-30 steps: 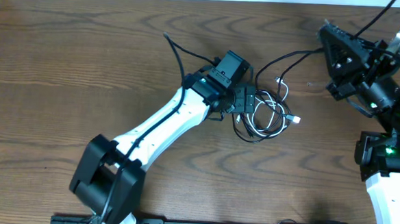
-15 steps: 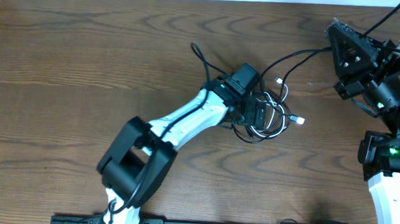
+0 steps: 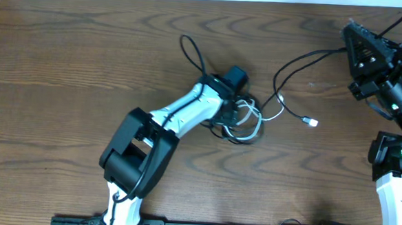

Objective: Untangle cables
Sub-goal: 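Pull the black cable far right with the right gripper, stretching it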

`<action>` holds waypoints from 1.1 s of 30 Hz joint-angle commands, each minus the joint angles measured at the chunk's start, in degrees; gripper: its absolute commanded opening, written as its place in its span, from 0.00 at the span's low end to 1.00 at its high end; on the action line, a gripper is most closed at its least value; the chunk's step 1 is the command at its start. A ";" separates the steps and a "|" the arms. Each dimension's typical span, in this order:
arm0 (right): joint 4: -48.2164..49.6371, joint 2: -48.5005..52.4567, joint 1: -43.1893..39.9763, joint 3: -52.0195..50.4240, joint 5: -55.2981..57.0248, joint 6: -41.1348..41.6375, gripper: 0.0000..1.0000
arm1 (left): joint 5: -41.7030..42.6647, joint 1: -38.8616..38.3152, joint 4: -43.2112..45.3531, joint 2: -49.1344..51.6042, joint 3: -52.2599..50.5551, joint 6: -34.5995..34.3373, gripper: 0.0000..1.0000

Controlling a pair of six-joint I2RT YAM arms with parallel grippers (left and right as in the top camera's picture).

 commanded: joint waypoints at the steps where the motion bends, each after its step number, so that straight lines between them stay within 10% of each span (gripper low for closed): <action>1: 0.33 -0.76 -3.13 0.70 -2.16 1.03 0.01 | -4.83 4.07 -1.55 -0.13 0.07 0.81 1.00; 33: -5.03 1.55 -36.94 0.70 -19.30 4.66 0.01 | -5.20 25.94 -6.93 -0.13 0.07 0.79 1.00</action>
